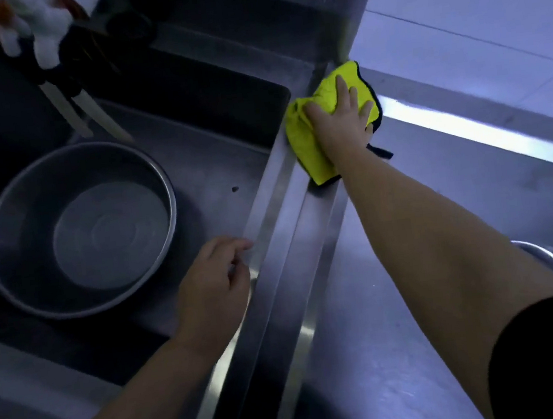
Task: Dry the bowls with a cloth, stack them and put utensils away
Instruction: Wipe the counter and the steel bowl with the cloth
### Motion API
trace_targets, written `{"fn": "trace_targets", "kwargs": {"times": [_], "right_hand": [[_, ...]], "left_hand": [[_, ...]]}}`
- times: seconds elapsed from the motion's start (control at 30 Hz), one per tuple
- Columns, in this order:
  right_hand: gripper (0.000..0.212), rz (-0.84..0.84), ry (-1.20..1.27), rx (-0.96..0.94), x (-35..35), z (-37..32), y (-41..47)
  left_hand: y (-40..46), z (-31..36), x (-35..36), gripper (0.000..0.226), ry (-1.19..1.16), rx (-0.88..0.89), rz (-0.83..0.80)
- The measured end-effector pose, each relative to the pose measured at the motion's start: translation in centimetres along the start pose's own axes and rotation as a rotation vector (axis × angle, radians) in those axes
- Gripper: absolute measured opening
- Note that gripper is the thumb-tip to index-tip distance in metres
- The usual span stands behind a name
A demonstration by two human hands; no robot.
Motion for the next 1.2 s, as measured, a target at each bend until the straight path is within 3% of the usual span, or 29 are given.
{"fn": "trace_targets", "kwargs": {"times": [0.13,0.27,0.4,0.53,0.77,0.9,1.03,1.2], "right_hand": [[0.070,0.015,0.037,-0.086,-0.6,1.0,-0.2],[0.072,-0.018,0.139,-0.226,-1.0,4.9,-7.1],[0.079,-0.151,-0.110,-0.434,-0.2,9.4,-17.8],[0.087,-0.157,-0.282,-0.490,0.5,11.5,-22.9],[0.083,-0.064,-0.336,-0.475,-1.1,9.3,-11.4],[0.082,-0.038,-0.385,-0.394,-4.6,8.8,-2.1],[0.076,-0.073,-0.531,-0.379,-9.6,12.0,1.7],[0.087,0.050,-0.591,-0.202,-18.8,18.7,0.9]], "left_hand": [[0.1,1.1,1.1,0.024,0.021,0.038,0.051],[0.8,1.8,1.4,0.026,0.037,0.005,0.066],[1.7,2.2,2.0,0.025,0.055,-0.012,0.021],[2.3,2.7,2.7,0.024,0.086,-0.040,0.008],[3.1,5.6,4.5,0.025,0.192,0.064,0.037],[3.2,9.0,7.2,0.028,0.327,0.290,0.049],[3.6,11.8,12.0,0.041,0.533,0.544,-0.112],[5.7,12.3,15.4,0.047,0.745,0.694,-0.189]]}}
Point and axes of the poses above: each hand's wrist, its own y-axis towards the middle knuckle, its own x-axis out of the palm, z = x × y, the point moved 4 cm from there along y, towards the middle knuckle, and after that the axes turned 12 degrees about y, right-handed, at the moved point
